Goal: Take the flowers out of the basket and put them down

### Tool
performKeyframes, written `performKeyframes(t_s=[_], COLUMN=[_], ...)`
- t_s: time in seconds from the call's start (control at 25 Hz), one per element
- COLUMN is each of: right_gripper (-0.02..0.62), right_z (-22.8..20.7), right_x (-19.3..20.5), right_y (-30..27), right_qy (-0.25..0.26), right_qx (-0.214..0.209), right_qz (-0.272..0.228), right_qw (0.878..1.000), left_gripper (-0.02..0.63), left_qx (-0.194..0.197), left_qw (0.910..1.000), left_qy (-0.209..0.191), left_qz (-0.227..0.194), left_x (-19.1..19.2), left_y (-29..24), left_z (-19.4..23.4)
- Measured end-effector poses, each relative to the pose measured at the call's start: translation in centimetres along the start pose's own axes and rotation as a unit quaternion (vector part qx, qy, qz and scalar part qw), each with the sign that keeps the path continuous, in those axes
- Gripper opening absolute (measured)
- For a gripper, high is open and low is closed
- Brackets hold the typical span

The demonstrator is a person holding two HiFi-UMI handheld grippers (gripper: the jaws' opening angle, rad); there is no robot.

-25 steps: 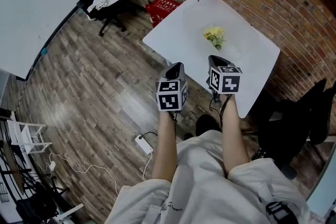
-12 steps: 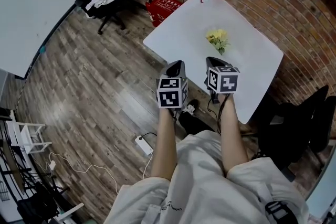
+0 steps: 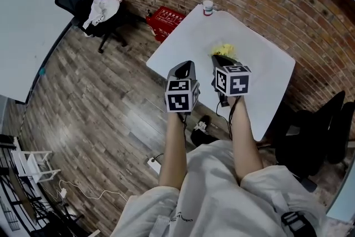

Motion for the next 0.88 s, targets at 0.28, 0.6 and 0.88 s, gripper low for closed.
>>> performKeyframes(t_s=[0.28, 0.6, 0.88], right_gripper=[0.018, 0.02, 0.028], right_z=[-5.2, -12.7, -16.4], right_x=[-3.6, -2.4, 2.5], right_y=[0.7, 0.1, -3.1], right_qy=[-0.025, -0.044, -0.116], right_qx=[0.042, 0.081, 0.041], right_qz=[-0.035, 0.02, 0.105], right_qw=[0.998, 0.996, 0.987], left_gripper=[0.025, 0.025, 0.025], left_qx=[0.026, 0.063, 0.082], left_qw=[0.9997, 0.9979, 0.9965], left_qy=[-0.004, -0.005, -0.008], left_qz=[-0.001, 0.014, 0.013], left_x=[-2.5, -3.5, -6.1], left_y=[-4.5, -10.2, -14.1], left_z=[-0.8, -3.1, -3.3])
Point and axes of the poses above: the fingertips, and each gripper's own axes: y backward along the fingers, z to its left, x out of its underside, the point moved 7 cm from there along y, backward along the fingers, and after that the axes turned 13 degrees about -x, right-handed, at the moved point
